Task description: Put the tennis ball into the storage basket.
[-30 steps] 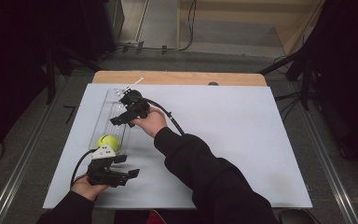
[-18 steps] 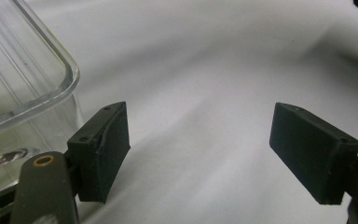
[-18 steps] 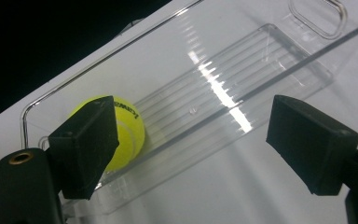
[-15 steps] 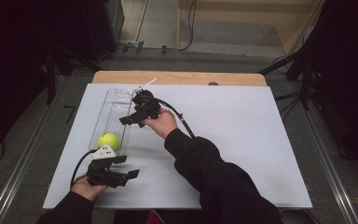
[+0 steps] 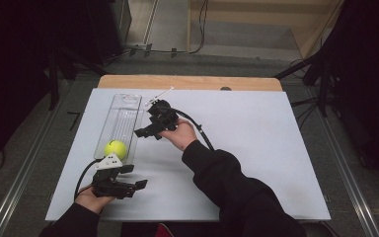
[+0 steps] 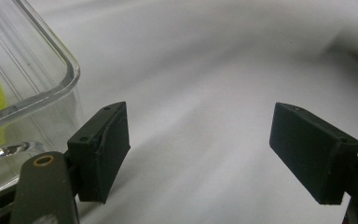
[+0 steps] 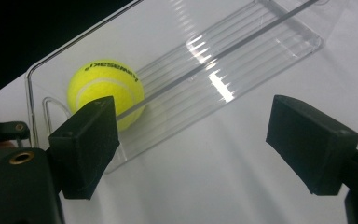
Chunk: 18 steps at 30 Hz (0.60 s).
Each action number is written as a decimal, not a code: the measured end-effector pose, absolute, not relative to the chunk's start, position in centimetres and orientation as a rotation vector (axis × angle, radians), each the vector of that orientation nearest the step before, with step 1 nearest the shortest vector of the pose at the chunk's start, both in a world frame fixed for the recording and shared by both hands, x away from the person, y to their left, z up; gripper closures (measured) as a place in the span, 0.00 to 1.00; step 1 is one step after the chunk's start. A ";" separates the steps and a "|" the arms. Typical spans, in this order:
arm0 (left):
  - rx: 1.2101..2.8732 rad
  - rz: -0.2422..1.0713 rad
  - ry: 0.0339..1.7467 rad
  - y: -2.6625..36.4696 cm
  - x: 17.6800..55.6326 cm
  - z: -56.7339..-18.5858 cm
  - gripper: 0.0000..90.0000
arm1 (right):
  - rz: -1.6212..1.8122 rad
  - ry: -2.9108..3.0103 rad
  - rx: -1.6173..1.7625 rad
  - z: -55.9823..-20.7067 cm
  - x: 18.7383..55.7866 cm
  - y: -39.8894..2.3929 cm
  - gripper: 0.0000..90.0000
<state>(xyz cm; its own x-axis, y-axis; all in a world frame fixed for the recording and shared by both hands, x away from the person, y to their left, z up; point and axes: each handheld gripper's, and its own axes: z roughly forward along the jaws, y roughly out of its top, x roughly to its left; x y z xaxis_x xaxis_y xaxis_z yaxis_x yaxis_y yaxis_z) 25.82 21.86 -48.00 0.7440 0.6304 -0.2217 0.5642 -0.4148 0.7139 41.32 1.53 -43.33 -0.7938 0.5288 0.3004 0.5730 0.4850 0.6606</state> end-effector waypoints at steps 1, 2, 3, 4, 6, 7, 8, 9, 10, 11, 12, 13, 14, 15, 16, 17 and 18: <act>2.117 0.103 0.896 21.8 25.8 -48.0 0.23 | -1.210 -2.656 -0.996 -43.3 41.2 1.4 0.17; 2.117 0.102 0.897 21.8 25.8 -48.0 0.23 | -1.211 -2.662 -0.991 -43.3 41.1 1.2 0.17; 2.116 0.101 0.896 21.8 25.8 -48.0 0.23 | -1.212 -2.666 -0.987 -43.3 41.1 1.1 0.17; 2.117 0.102 0.896 21.8 25.8 -48.0 0.23 | -1.216 -2.665 -0.979 -43.4 41.0 0.9 0.17; 2.116 0.102 0.896 21.8 25.8 -48.0 0.23 | -1.208 -2.665 -0.985 -43.5 41.0 0.6 0.17; 2.115 0.102 0.896 21.8 25.8 -48.0 0.23 | -1.205 -2.665 -0.982 -43.6 41.0 0.5 0.17; 2.116 0.102 0.896 21.8 25.8 -48.0 0.23 | -1.202 -2.666 -0.981 -43.6 40.9 0.3 0.17; 2.116 0.102 0.896 21.8 25.8 -48.0 0.23 | -1.197 -2.662 -0.989 -43.6 40.8 0.2 0.17; 2.115 0.101 0.896 21.8 25.8 -48.0 0.23 | -1.193 -2.664 -0.983 -43.7 40.8 0.1 0.17; 2.116 0.102 0.895 21.8 25.9 -48.0 0.23 | -1.196 -2.666 -0.983 -43.7 40.7 -0.1 0.17; 2.116 0.103 0.892 21.8 25.9 -48.0 0.23 | -1.197 -2.667 -0.980 -43.7 40.6 -0.2 0.17; 2.115 0.103 0.893 21.8 25.9 -48.0 0.23 | -1.199 -2.665 -0.981 -43.7 40.4 -0.5 0.17; 2.115 0.103 0.894 21.8 25.9 -48.0 0.23 | -1.199 -2.665 -0.981 -43.7 40.4 -0.5 0.17; 2.115 0.104 0.893 21.8 25.9 -48.1 0.23 | -1.202 -2.663 -0.977 -43.7 40.3 -0.6 0.17; 2.116 0.105 0.895 21.8 25.9 -48.1 0.23 | -1.201 -2.664 -0.981 -43.7 40.2 -0.7 0.17; 2.116 0.105 0.895 21.8 25.9 -48.1 0.23 | -1.202 -2.661 -0.977 -43.7 40.1 -0.9 0.17; 2.118 0.106 0.894 21.8 25.9 -48.1 0.23 | -1.196 -2.663 -0.978 -43.7 40.0 -0.9 0.17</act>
